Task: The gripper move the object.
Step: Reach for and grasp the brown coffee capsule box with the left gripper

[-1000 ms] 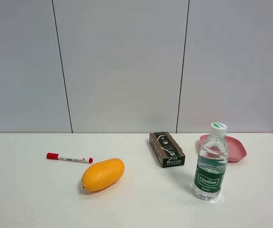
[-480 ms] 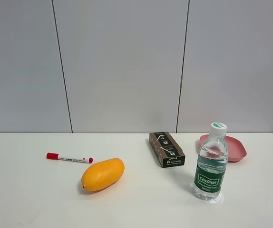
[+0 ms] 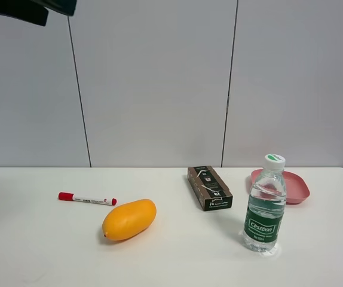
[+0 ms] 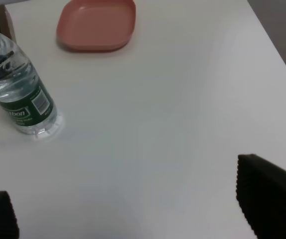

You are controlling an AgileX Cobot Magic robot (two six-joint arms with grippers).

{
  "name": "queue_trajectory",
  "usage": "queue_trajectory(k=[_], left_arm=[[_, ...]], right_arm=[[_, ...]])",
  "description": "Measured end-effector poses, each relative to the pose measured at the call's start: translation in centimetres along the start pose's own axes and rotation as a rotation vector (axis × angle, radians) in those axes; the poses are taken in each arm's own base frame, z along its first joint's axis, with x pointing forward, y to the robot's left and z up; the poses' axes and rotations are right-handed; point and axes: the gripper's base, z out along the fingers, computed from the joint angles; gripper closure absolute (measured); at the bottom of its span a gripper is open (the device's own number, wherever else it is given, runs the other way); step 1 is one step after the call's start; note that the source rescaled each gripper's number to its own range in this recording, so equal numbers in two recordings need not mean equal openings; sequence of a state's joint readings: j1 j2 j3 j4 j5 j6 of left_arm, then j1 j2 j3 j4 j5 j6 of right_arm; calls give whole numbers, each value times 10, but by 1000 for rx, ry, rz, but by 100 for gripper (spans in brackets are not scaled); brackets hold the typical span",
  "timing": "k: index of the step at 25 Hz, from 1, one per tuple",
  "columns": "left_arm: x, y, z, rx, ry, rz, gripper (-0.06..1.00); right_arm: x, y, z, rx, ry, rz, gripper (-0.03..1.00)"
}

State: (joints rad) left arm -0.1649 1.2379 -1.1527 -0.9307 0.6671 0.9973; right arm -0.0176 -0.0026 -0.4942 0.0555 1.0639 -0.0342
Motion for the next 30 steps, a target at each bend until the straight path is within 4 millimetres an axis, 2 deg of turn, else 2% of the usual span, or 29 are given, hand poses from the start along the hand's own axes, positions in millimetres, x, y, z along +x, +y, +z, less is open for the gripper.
queue_trajectory(k=[6,9,11,15,17,19,23,26,30], left_arm=[[7,-4,25,3,54,10,57],[4,-5,35,-23,102,9,57],[-6,-6,43,-37,150,-10,57],[-40,-4,57,-100,285,-114,57],[-57,-1,71,-156,349,-157,57],[-69,-2,90,-180,399,-167,57],[-86,-11,142,-151,403,-160,57],[-79,-23,184,-101,424,-173,57],[-53,-37,231,-76,483,-272,57]], right_arm=[[0,0,0,0,0,0,-3],[0,0,0,0,0,0,-3],[0,0,0,0,0,0,-3],[0,0,0,0,0,0,-3],[0,0,0,0,0,0,-3],[0,0,0,0,0,0,-3],[0,0,0,0,0,0,-3],[0,0,0,0,0,0,-3],[0,0,0,0,0,0,-3]])
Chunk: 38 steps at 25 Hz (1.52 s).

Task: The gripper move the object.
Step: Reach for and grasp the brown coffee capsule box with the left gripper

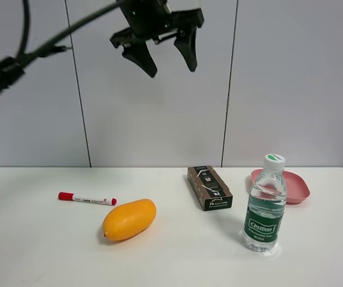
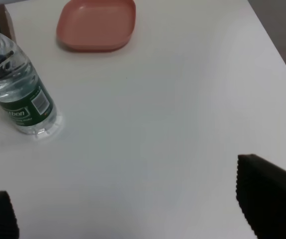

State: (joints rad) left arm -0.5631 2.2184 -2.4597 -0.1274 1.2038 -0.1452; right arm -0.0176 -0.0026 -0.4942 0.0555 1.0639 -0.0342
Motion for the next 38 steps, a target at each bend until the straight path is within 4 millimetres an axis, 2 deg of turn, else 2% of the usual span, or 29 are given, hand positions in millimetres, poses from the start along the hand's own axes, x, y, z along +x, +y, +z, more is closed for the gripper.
queue_trajectory(k=[5,9,10,11,14,15,17,20,27,32,38], left_arm=[[14,-6,53,19,74,-87,57],[18,-8,80,31,51,-93,57],[18,-10,85,36,34,-92,53],[18,-11,90,40,22,-90,44],[17,-16,101,55,-35,-84,10],[16,-17,103,59,-54,-81,4],[14,-21,108,67,-99,-75,-2],[14,-20,116,43,-139,-77,-4],[27,-12,144,-86,-133,-184,-5],[37,-23,164,-69,-142,-280,-6],[53,-17,191,-82,-94,-371,-6]], right_arm=[[0,0,0,0,0,0,-3],[0,0,0,0,0,0,-3],[0,0,0,0,0,0,-3],[0,0,0,0,0,0,-3],[0,0,0,0,0,0,-3],[0,0,0,0,0,0,-3],[0,0,0,0,0,0,-3],[0,0,0,0,0,0,-3],[0,0,0,0,0,0,-3],[0,0,0,0,0,0,-3],[0,0,0,0,0,0,-3]])
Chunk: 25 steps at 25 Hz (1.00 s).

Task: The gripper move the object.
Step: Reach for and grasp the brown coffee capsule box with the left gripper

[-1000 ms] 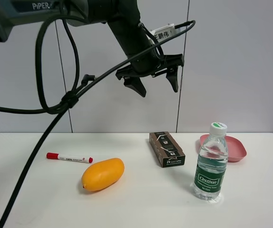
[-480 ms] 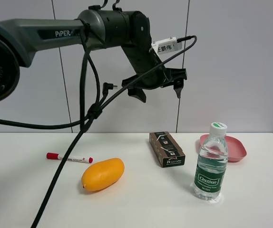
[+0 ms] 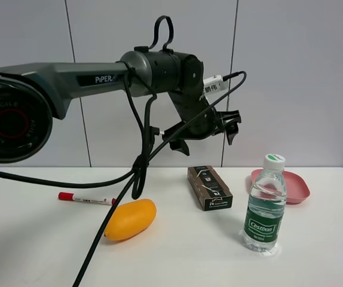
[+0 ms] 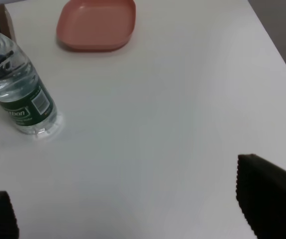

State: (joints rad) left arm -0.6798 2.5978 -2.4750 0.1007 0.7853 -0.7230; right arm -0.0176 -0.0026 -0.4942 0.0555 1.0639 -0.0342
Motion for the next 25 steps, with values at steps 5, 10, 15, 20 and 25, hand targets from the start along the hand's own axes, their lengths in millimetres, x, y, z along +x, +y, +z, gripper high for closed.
queue_trajectory(k=[5,10,15,20,25], left_arm=[[8,5,12,-14,21,-7,-6],[19,13,29,-37,35,3,-6],[29,16,42,-46,51,3,-6],[27,17,42,-71,13,56,-5],[23,18,42,-93,-34,117,-5]], right_arm=[[0,0,0,0,0,0,-3],[0,0,0,0,0,0,-3],[0,0,0,0,0,0,-3],[0,0,0,0,0,0,-3],[0,0,0,0,0,0,-3]])
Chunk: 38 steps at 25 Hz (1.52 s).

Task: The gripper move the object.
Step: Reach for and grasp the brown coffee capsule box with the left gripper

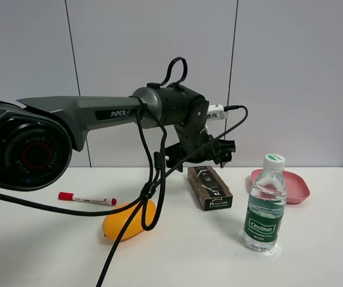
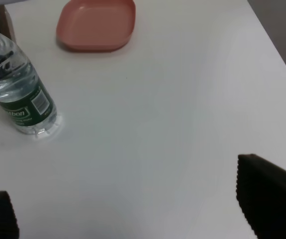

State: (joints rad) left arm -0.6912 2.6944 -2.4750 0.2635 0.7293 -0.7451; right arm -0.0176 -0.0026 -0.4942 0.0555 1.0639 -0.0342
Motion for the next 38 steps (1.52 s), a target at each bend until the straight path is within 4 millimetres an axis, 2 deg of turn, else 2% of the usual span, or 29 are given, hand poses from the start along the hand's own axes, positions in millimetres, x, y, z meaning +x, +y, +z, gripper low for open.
queue_trajectory(k=[4,9,17,38], left_arm=[[0,-8,-1,29,-31,16,-4],[11,-17,4,38,-33,50,-3],[23,-12,18,-10,-38,122,-3],[36,-12,30,-7,-19,143,-3]], right_arm=[[0,0,0,0,0,0,-3],[0,0,0,0,0,0,-3],[0,0,0,0,0,0,-3],[0,0,0,0,0,0,-3]])
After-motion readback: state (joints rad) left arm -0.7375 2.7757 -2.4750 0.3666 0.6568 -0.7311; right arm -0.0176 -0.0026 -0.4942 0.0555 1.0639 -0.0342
